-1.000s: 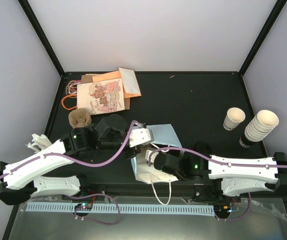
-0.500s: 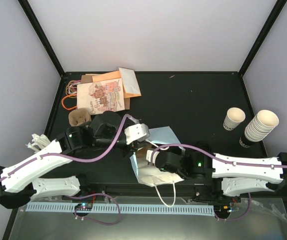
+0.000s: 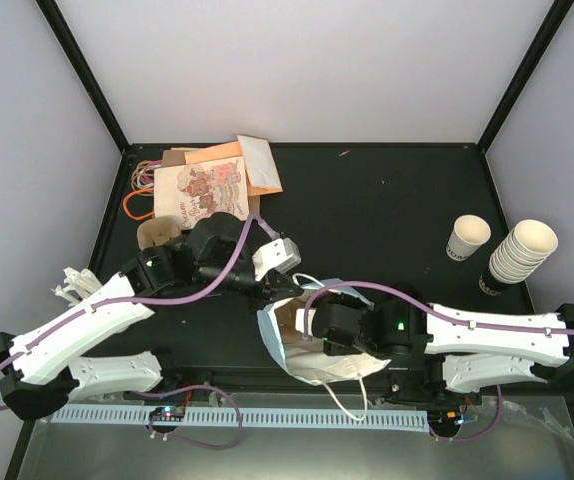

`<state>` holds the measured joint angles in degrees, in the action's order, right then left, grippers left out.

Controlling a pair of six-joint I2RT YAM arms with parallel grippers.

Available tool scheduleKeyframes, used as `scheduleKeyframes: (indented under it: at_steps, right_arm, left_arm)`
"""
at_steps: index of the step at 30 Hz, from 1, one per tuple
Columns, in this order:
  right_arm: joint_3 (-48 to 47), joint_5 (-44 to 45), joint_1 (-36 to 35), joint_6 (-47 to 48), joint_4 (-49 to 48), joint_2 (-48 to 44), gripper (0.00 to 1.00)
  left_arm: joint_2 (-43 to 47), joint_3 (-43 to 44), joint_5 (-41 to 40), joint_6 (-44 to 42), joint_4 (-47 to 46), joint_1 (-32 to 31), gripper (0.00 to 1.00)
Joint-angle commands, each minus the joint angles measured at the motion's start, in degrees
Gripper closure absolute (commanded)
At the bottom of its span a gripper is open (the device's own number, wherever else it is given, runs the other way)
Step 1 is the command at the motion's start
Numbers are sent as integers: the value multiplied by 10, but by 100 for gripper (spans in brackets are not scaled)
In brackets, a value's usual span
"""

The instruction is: Pack the takeout coffee

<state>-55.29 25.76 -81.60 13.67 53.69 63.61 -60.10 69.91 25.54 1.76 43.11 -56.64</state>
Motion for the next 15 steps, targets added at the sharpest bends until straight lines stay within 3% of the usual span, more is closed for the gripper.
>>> scheduleKeyframes:
  at_steps: [1,7,15]
  right_arm:
    - [-14,-59,0,-4,32,13,79]
    - [-23,-82,0,6,32,28,78]
    - [-35,-86,20,15,16,55,78]
  left_arm:
    - [-2,-2,97,45,-54,38,98]
    - [8,-40,163,72,-81,107,98]
    - [-12,-42,192,50,-58,149,99]
